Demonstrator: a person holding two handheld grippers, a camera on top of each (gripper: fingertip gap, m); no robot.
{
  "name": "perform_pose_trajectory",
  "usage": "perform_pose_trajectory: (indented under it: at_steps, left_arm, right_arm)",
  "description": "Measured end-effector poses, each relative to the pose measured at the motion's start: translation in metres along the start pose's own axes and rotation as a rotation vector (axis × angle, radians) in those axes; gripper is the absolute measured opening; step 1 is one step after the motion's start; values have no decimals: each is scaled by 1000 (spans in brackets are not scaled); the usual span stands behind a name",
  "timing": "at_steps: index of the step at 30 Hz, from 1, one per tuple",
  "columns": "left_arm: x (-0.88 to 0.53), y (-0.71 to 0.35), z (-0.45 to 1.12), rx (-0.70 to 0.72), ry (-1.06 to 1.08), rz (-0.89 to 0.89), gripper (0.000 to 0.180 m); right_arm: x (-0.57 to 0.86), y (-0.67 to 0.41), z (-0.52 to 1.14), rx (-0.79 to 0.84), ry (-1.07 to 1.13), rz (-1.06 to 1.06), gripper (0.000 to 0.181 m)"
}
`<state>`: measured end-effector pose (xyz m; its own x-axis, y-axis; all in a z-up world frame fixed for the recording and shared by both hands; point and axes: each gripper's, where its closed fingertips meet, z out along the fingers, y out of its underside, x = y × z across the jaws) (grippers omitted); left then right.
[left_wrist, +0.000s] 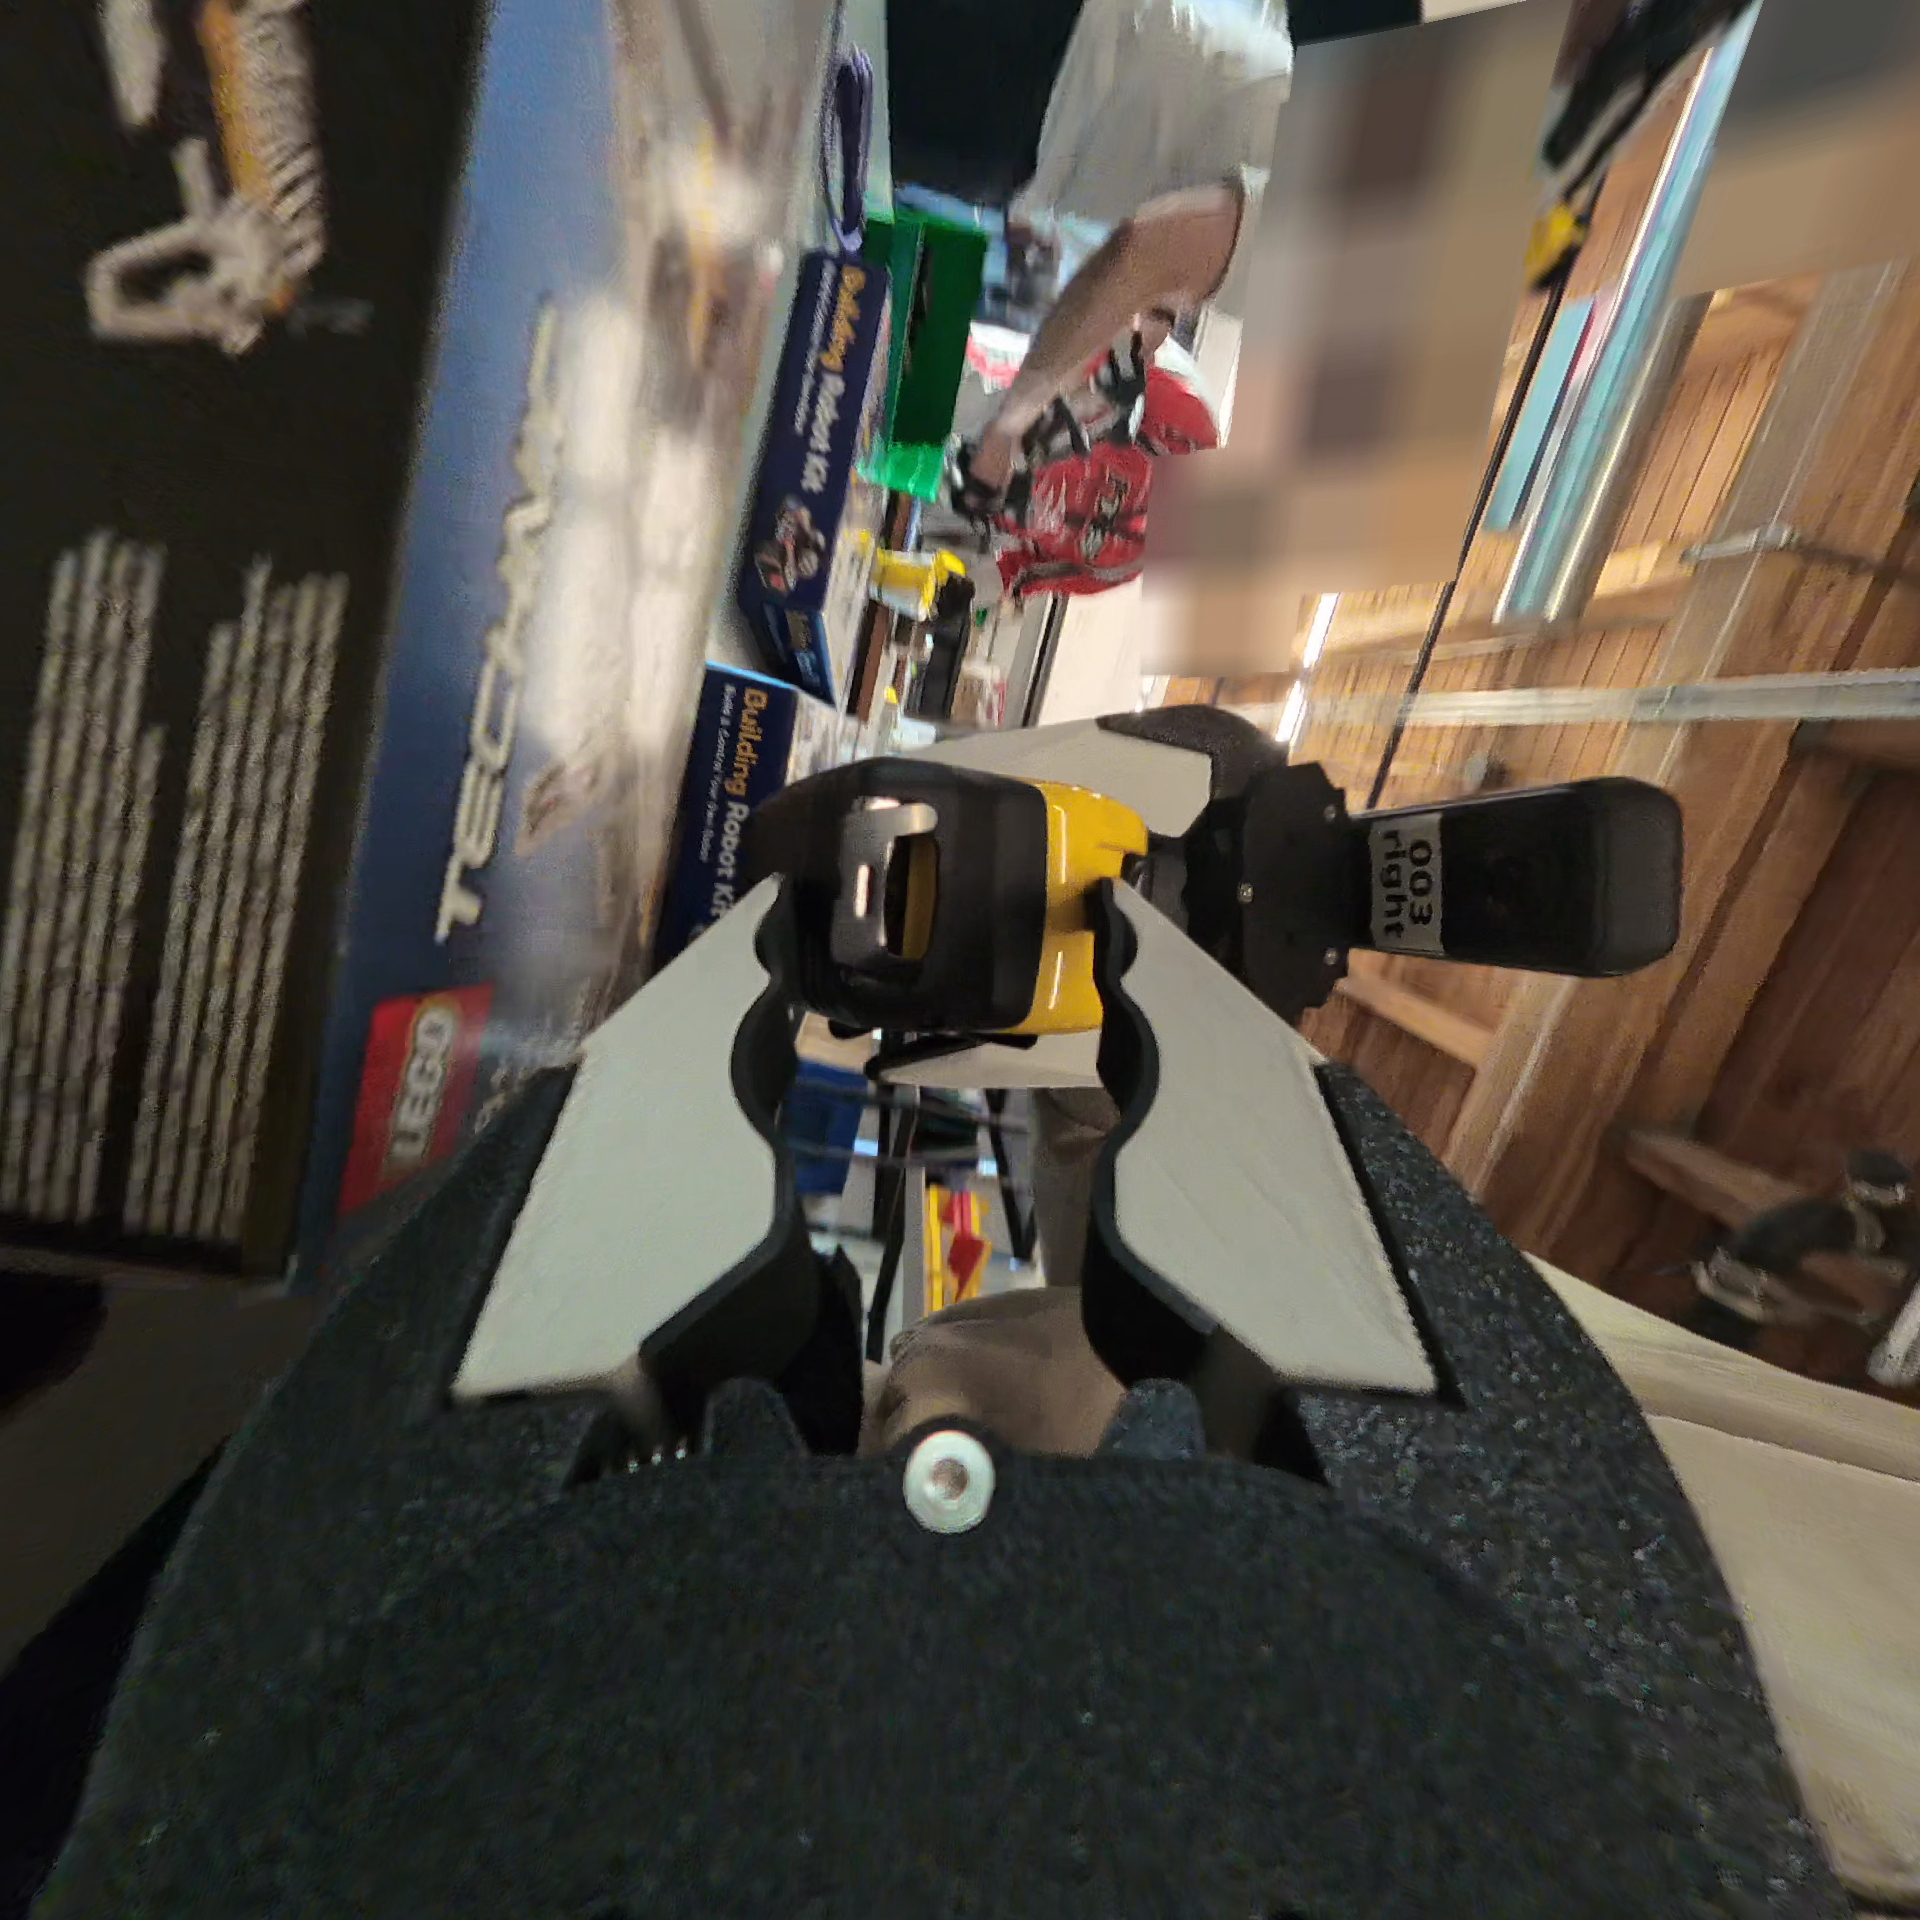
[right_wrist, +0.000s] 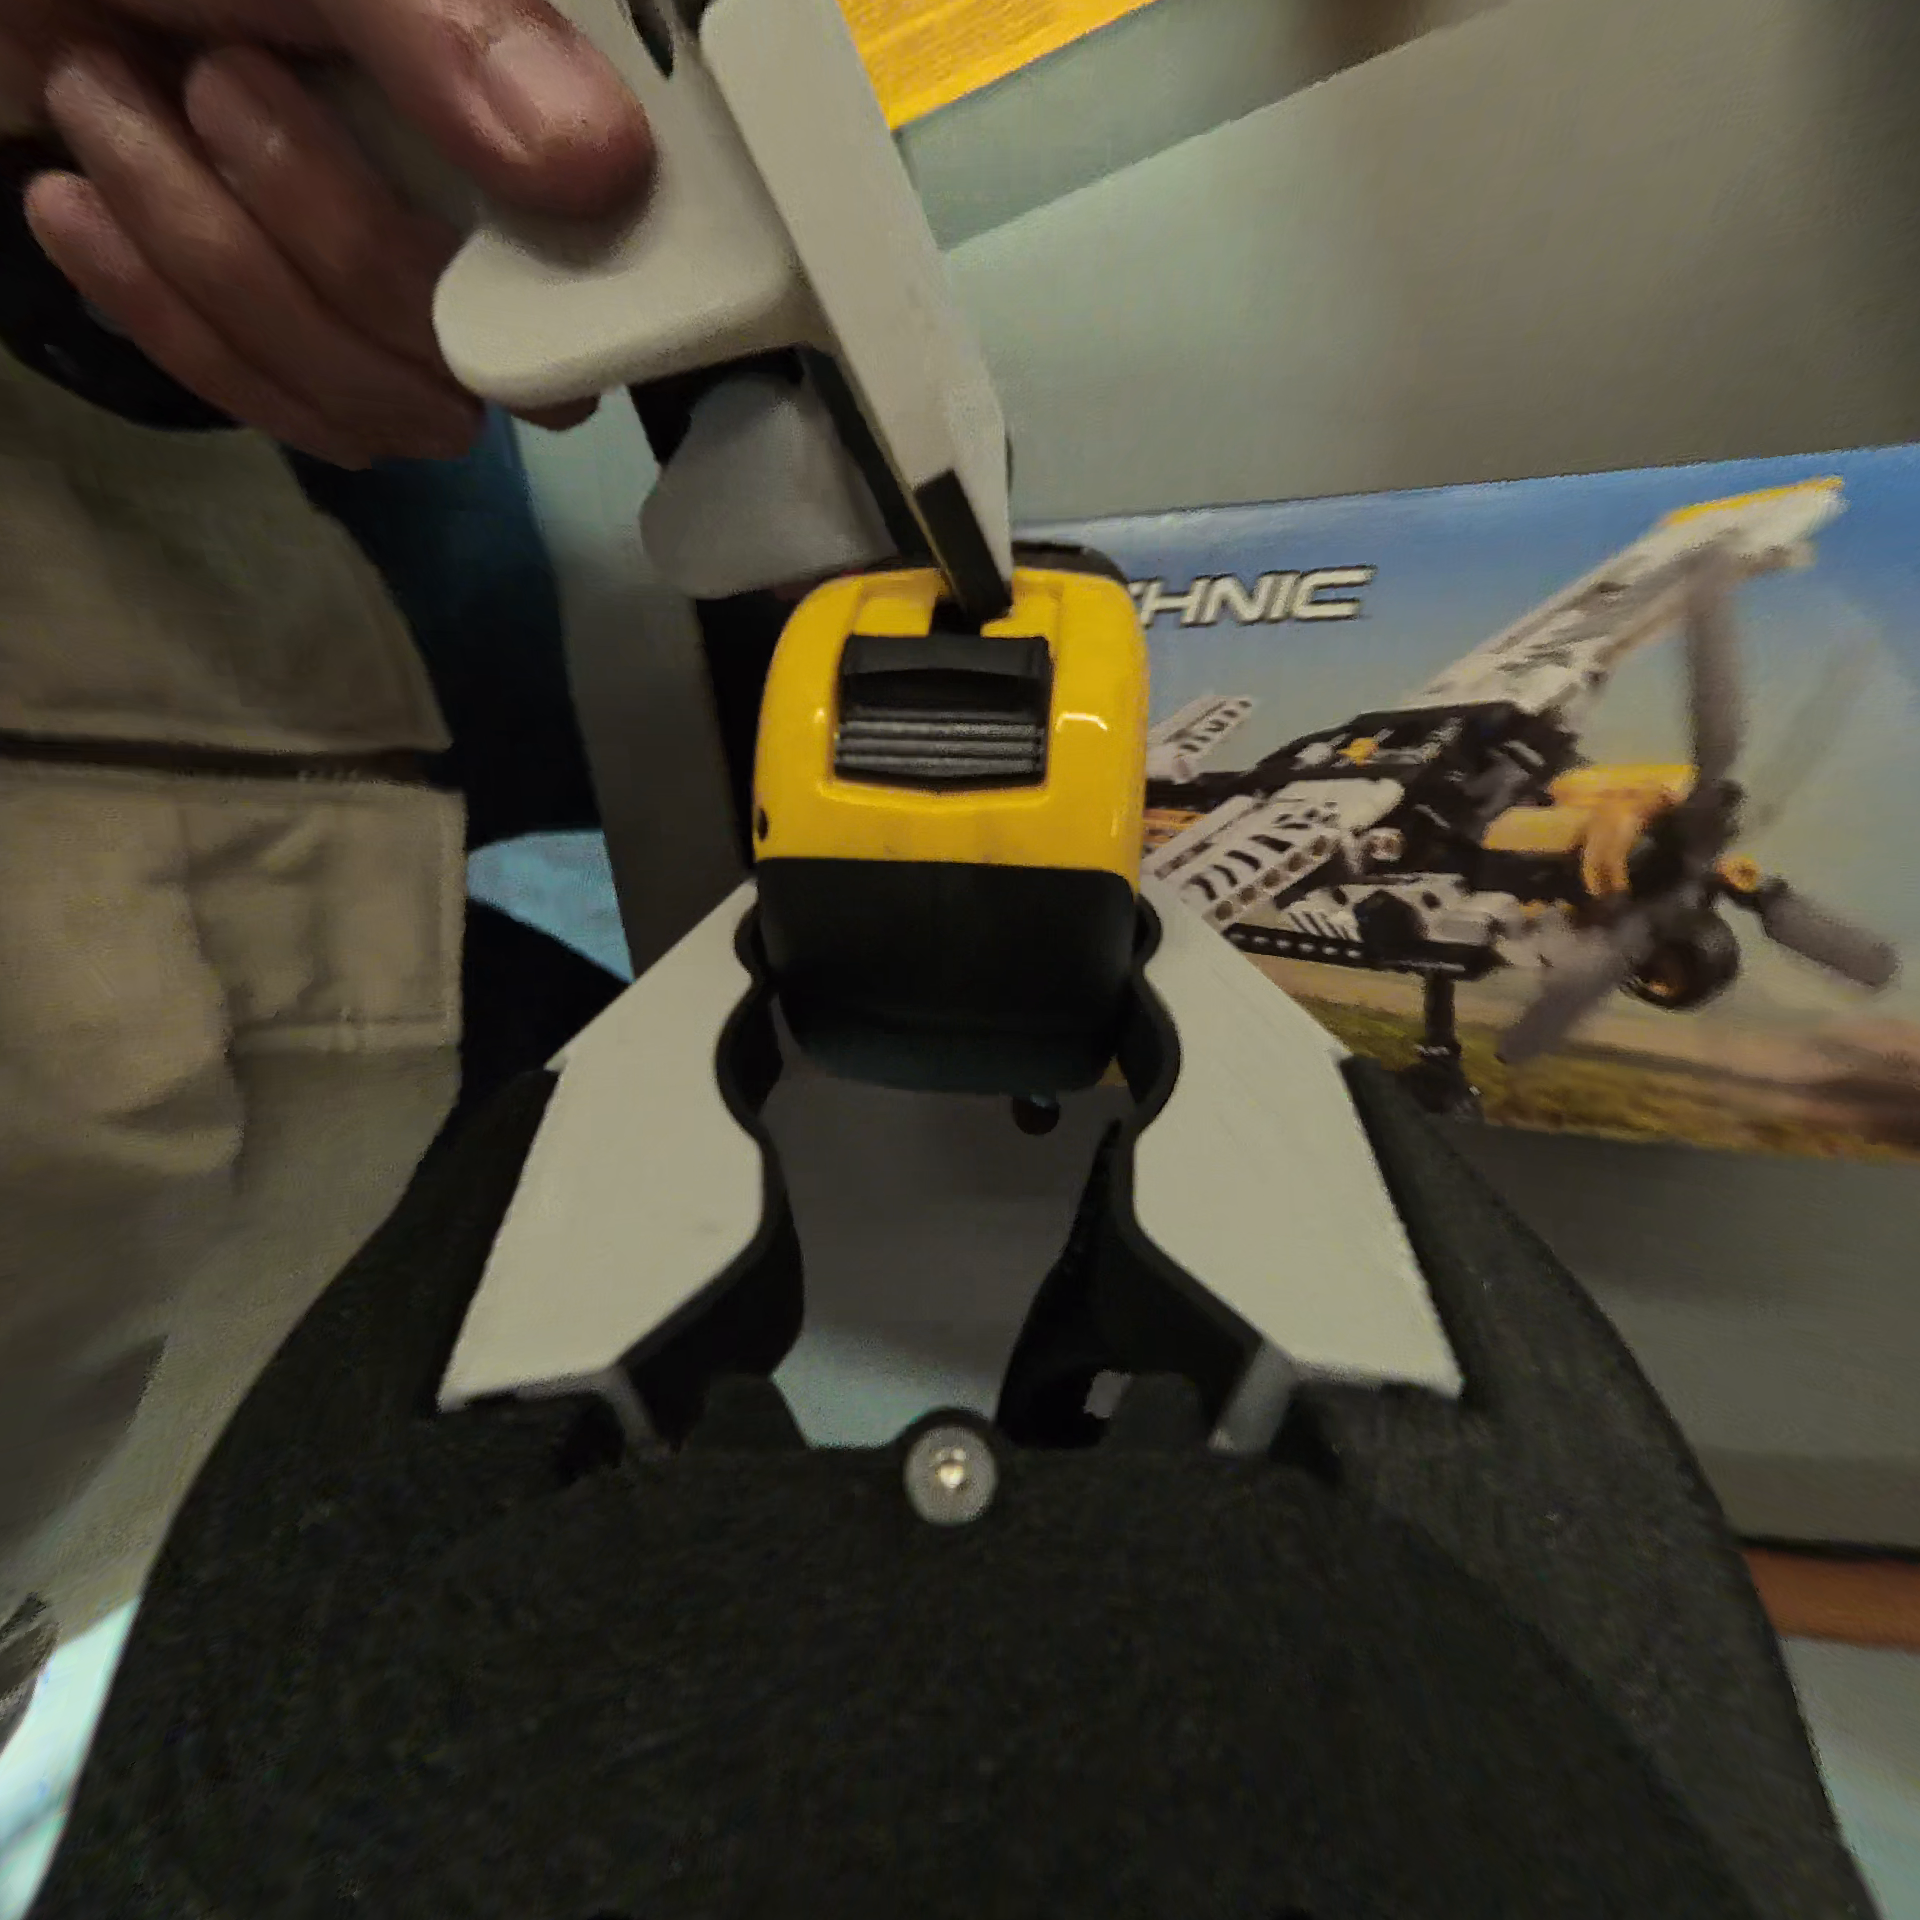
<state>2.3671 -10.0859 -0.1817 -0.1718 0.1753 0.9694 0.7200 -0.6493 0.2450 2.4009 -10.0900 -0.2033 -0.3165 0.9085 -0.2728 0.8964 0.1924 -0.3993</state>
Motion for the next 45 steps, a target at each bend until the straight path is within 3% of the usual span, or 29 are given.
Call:
perform_pose_trajectory:
  at_steps: [6,12,17,19,21,24,27,30,33,38,40,45]
  left_arm:
    - [-18,10,5,311,28,-41,57]
    - [-19,-17,1,562,13,-8,59]
    - [-31,-15,-20,618,-147,65,58]
    - [-28,-3,-27,621,-126,77,46]
    - [-29,9,-31,608,-138,85,46]
    - [-39,25,-38,588,-226,127,46]
    - [-45,30,-44,604,-253,105,46]
    - [-58,34,-47,601,-358,113,47]
    - [-64,41,-43,597,-410,115,49]
    - [-76,42,-32,607,-429,51,53]
    - [-80,37,-30,630,-436,36,52]
    - [-90,22,-31,633,-479,5,47]
  right_arm:
    - [3,23,6,-160,-137,-268,64]
    - [30,10,11,-200,-114,-330,64]
    - [32,1,18,-168,-102,-424,64]
    - [36,5,19,-255,-75,-614,63]
    - [36,10,18,-352,-103,-800,63]
    - [36,13,17,-463,-154,-906,64]
    - [25,8,10,-435,-241,-745,66]
    - [14,-12,-12,-228,-324,-454,69]
    - [46,-18,-26,-44,-254,-200,79]
    - [150,1,-26,-9,-90,104,78]
    - [173,2,-25,3,-86,149,67]
    - [184,26,5,-115,-138,197,75]
